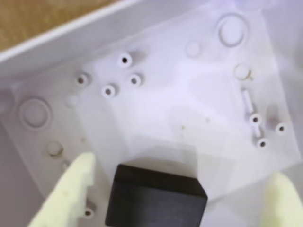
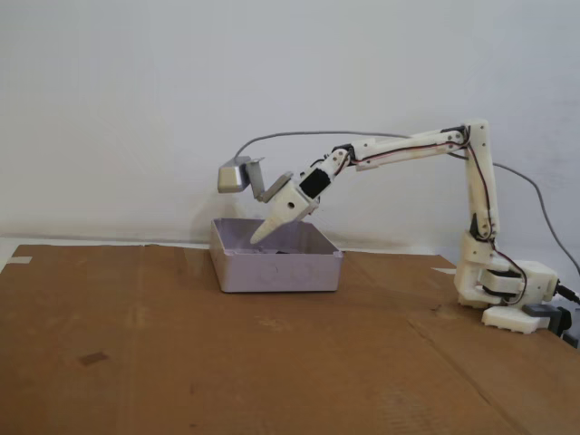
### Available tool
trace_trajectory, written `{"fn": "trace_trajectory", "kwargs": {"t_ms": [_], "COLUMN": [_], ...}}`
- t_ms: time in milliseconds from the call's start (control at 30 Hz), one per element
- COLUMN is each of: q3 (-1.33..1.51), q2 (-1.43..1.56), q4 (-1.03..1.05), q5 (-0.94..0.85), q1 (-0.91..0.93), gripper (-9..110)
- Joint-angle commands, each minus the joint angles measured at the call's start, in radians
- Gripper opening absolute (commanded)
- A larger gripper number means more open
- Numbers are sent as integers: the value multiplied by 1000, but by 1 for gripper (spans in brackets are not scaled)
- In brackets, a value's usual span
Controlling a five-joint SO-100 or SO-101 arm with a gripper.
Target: Grasp a block and put it in the box.
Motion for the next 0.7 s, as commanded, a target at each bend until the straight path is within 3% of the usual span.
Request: {"fn": "trace_trajectory", "kwargs": {"t_ms": [0, 667], "q3": [-114, -112], "q2": [140, 327], "q4": [-28, -28], "q5": [-8, -8], "q1": [-3, -57], "gripper": [43, 42]}}
